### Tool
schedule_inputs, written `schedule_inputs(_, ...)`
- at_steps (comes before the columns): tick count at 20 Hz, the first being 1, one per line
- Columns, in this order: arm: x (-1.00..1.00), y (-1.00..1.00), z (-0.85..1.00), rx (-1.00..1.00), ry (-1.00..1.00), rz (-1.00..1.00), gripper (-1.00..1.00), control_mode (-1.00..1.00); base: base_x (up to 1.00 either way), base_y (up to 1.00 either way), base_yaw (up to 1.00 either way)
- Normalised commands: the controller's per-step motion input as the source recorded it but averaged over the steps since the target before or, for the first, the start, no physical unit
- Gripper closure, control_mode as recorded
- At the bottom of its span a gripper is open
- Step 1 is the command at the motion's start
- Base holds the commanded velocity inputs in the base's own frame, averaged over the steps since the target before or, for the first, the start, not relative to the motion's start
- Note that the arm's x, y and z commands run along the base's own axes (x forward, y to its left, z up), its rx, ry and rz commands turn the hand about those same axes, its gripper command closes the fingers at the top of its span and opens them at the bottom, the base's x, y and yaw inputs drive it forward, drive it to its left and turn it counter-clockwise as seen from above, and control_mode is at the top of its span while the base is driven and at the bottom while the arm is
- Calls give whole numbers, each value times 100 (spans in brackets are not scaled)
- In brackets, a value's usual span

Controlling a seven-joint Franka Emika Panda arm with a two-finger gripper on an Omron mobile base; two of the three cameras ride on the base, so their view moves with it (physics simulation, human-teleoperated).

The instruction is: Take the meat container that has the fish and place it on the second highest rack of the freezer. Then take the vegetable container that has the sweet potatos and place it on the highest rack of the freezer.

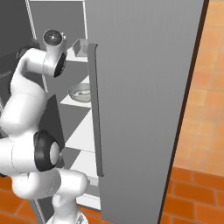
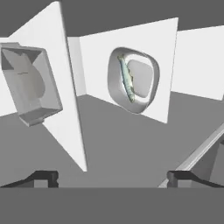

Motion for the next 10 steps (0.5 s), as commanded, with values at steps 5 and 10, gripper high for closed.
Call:
schedule_inputs(5, -100, -8, 82, 0, 0, 0, -100, -100, 0, 0, 0)
schedule_inputs(10, -100, -32, -9, 0, -7, -4, -100, -100, 0, 0, 0)
